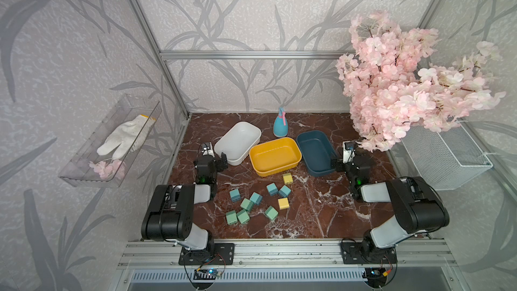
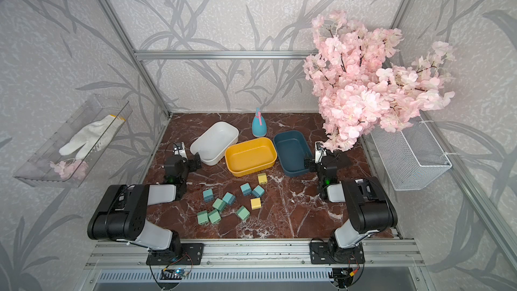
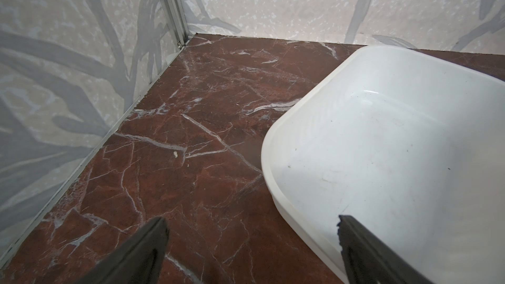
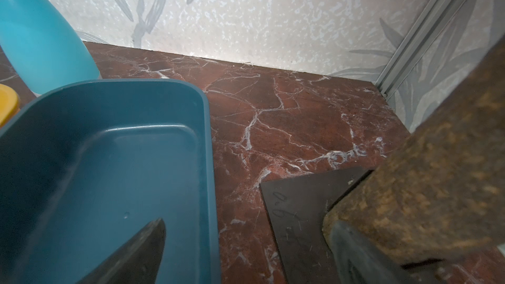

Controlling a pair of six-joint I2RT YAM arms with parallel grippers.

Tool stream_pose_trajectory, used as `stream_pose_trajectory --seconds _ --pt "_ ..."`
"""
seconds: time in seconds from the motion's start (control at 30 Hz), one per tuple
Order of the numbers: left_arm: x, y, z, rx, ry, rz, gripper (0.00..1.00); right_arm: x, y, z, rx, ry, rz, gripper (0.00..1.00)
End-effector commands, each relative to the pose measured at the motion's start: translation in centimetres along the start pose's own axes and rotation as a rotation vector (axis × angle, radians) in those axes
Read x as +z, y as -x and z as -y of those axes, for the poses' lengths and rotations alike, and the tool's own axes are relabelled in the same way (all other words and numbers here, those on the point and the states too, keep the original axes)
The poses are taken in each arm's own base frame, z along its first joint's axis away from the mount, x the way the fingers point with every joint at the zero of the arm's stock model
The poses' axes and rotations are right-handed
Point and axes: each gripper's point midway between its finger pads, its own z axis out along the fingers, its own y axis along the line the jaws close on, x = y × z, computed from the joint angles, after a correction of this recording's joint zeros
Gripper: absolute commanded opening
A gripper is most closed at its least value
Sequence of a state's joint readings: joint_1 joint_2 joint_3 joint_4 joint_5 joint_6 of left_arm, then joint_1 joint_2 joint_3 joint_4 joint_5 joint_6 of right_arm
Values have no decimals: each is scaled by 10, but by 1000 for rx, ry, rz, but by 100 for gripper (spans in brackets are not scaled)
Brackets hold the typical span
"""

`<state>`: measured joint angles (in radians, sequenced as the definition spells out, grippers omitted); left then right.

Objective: Place the plugs by color into the storage box
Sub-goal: Pick up the plug from the center of the board.

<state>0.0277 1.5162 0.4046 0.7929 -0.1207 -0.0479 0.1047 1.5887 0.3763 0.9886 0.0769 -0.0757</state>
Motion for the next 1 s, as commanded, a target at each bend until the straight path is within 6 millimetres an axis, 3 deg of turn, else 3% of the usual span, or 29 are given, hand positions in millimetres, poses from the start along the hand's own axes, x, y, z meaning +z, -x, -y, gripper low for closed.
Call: stream_pose_trajectory --seconds 0.0,0.1,0.17,0.33,0.5,0.67,0.83,0.97 --pt "2 3 1 -8 -7 5 100 -1 -2 -2 2 11 -7 99" --pt "2 3 0 -8 -6 4 99 -1 -2 -1 8 16 -6 99" --pt "2 2 1 -7 -7 3 92 -6 -2 0 11 7 14 99" --pt "-3 16 2 2 -15 31 82 -36 9 6 26 -22 152 100" --pt "-45 48 -12 -23 121 49 80 -79 33 11 18 -87 291 100" --pt "-85 76 -10 -44 193 128 80 -82 42 5 54 -49 131 98" --pt "-123 108 8 -127 156 139 75 -107 63 -14 132 39 -49 91" --pt "-155 125 64 -160 -154 72 74 -142 62 -58 97 159 -232 88"
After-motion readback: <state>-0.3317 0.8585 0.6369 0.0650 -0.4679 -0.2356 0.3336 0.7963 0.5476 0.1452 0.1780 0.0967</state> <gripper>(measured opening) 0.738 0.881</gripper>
